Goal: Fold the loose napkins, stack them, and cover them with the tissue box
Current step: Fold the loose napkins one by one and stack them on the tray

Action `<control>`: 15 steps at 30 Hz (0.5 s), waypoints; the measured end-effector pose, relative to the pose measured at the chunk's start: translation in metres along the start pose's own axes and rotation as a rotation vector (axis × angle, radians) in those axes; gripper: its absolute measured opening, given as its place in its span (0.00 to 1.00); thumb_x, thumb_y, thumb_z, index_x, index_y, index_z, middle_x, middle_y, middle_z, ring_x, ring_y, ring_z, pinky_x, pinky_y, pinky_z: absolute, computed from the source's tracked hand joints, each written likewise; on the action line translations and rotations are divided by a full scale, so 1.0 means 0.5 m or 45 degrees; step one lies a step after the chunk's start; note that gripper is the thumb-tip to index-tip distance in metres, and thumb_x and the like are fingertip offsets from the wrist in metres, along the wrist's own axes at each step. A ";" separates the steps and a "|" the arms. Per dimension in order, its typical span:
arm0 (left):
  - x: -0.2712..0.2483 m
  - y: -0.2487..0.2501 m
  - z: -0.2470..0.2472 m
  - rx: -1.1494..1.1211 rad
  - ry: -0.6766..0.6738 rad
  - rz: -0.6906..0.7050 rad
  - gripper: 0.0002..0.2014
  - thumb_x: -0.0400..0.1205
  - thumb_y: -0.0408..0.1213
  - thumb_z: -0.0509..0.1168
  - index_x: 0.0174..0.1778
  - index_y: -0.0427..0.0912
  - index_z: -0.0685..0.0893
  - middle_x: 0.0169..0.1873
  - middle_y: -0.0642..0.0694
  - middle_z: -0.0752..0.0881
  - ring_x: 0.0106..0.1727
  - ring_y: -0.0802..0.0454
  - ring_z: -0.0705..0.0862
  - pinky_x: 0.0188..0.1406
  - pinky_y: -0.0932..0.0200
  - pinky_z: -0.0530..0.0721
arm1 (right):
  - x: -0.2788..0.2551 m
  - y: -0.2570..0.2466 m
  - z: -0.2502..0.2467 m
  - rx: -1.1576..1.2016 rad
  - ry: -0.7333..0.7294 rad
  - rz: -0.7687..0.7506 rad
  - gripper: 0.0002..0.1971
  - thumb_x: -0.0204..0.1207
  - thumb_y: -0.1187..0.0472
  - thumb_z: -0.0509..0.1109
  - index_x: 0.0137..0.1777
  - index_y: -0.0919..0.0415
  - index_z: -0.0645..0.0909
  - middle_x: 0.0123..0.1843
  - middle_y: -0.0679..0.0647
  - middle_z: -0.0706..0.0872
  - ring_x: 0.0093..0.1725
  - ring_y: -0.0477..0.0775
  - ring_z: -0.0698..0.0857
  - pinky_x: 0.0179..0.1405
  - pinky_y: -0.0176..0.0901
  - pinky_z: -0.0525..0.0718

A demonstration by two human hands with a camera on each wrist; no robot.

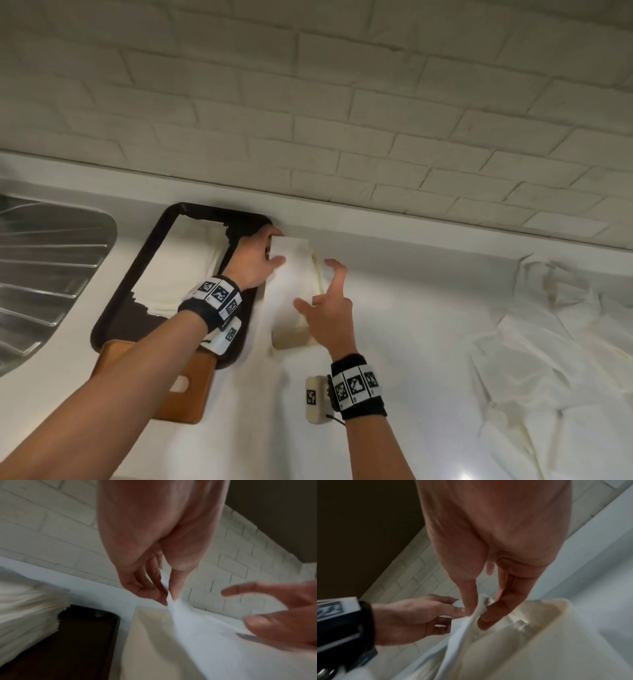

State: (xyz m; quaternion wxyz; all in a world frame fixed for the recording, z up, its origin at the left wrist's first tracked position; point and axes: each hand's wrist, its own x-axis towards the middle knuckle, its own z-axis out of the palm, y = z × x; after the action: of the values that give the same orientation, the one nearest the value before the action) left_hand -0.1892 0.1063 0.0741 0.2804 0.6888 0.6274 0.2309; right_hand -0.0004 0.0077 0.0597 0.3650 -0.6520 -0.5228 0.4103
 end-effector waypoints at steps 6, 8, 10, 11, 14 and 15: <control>0.010 -0.038 0.045 0.172 -0.062 0.056 0.24 0.83 0.35 0.74 0.74 0.44 0.77 0.45 0.46 0.87 0.50 0.42 0.88 0.50 0.50 0.85 | -0.020 0.009 0.018 -0.534 0.024 0.036 0.15 0.86 0.68 0.68 0.62 0.45 0.77 0.42 0.54 0.87 0.41 0.57 0.87 0.43 0.47 0.83; 0.004 -0.032 0.054 0.324 -0.035 0.118 0.25 0.82 0.34 0.74 0.74 0.44 0.77 0.57 0.39 0.86 0.59 0.37 0.84 0.57 0.43 0.86 | -0.022 0.007 0.018 -0.701 -0.040 0.045 0.09 0.88 0.64 0.69 0.62 0.48 0.80 0.49 0.55 0.88 0.47 0.59 0.89 0.46 0.46 0.82; -0.003 -0.031 0.066 0.514 0.044 0.229 0.24 0.80 0.33 0.74 0.73 0.42 0.79 0.68 0.36 0.80 0.65 0.33 0.79 0.61 0.39 0.85 | -0.028 0.002 0.019 -0.783 -0.097 0.033 0.08 0.89 0.60 0.70 0.65 0.51 0.82 0.54 0.58 0.89 0.53 0.63 0.91 0.51 0.48 0.87; -0.007 -0.029 0.072 0.557 0.063 0.304 0.22 0.80 0.32 0.73 0.71 0.43 0.80 0.70 0.36 0.78 0.66 0.34 0.78 0.64 0.40 0.85 | -0.032 0.000 0.016 -0.825 -0.112 0.019 0.08 0.90 0.59 0.69 0.67 0.52 0.82 0.56 0.59 0.90 0.55 0.64 0.92 0.54 0.50 0.89; -0.012 -0.021 0.076 0.582 -0.048 0.587 0.12 0.84 0.34 0.68 0.64 0.46 0.84 0.68 0.42 0.81 0.69 0.40 0.79 0.72 0.41 0.84 | -0.055 -0.011 0.000 -1.011 -0.042 -0.089 0.10 0.92 0.53 0.68 0.68 0.54 0.83 0.62 0.56 0.87 0.60 0.60 0.89 0.53 0.51 0.88; -0.012 -0.016 0.075 0.587 -0.153 0.618 0.12 0.86 0.36 0.67 0.65 0.47 0.85 0.70 0.43 0.81 0.72 0.41 0.78 0.73 0.41 0.82 | -0.065 -0.013 -0.002 -1.057 0.001 -0.184 0.11 0.93 0.53 0.66 0.68 0.55 0.84 0.64 0.55 0.86 0.61 0.59 0.88 0.51 0.50 0.89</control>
State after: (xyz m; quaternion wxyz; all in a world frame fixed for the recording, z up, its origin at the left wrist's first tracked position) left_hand -0.1706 0.0972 0.0415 0.0907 0.8758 0.4630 0.1020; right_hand -0.0059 -0.0229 0.0710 0.0995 -0.7056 -0.6879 0.1381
